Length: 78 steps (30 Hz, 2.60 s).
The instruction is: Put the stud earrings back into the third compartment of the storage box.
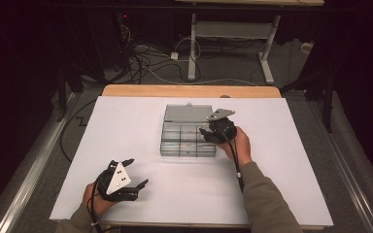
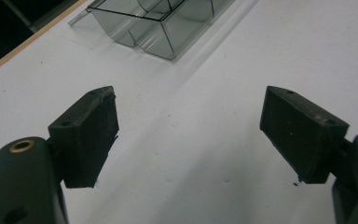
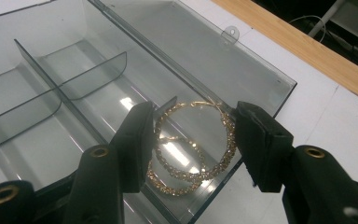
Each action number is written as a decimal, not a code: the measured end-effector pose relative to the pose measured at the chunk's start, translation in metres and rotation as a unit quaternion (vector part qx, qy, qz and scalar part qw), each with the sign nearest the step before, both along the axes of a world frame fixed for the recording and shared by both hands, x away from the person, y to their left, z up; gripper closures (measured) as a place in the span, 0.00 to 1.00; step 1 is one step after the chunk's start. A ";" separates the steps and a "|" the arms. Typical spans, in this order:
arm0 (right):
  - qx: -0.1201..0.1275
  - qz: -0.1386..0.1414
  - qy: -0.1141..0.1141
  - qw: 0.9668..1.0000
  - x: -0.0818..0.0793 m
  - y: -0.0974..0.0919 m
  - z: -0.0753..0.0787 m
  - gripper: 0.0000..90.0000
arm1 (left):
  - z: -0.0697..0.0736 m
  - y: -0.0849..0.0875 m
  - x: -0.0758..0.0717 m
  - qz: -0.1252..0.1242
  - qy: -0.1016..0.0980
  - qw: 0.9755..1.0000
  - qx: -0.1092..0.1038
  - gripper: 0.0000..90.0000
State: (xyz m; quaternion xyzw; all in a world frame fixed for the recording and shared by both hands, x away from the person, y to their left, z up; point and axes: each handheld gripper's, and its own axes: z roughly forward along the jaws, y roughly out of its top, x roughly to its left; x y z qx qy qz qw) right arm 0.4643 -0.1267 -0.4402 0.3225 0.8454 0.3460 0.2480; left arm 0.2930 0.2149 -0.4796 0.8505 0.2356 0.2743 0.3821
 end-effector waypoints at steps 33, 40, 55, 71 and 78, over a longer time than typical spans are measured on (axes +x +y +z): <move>0.073 -0.012 -0.073 0.995 -0.035 -0.030 0.023 0.43 | -0.002 -0.002 0.000 0.003 -0.002 1.000 0.012 0.20; 0.092 -0.009 -0.091 0.991 -0.050 -0.038 0.026 0.39 | -0.002 -0.002 0.000 0.004 -0.002 1.000 0.014 0.20; 0.097 0.003 -0.142 0.985 -0.086 -0.051 0.032 0.35 | -0.002 -0.003 -0.001 0.001 -0.005 1.000 0.017 0.20; 0.077 0.041 -0.161 0.983 -0.133 -0.058 0.029 0.33 | 0.000 -0.002 -0.002 0.003 -0.011 1.000 0.017 0.20; 0.083 0.038 -0.166 0.982 -0.144 -0.071 0.023 0.33 | -0.001 -0.003 -0.002 0.005 -0.012 1.000 0.019 0.20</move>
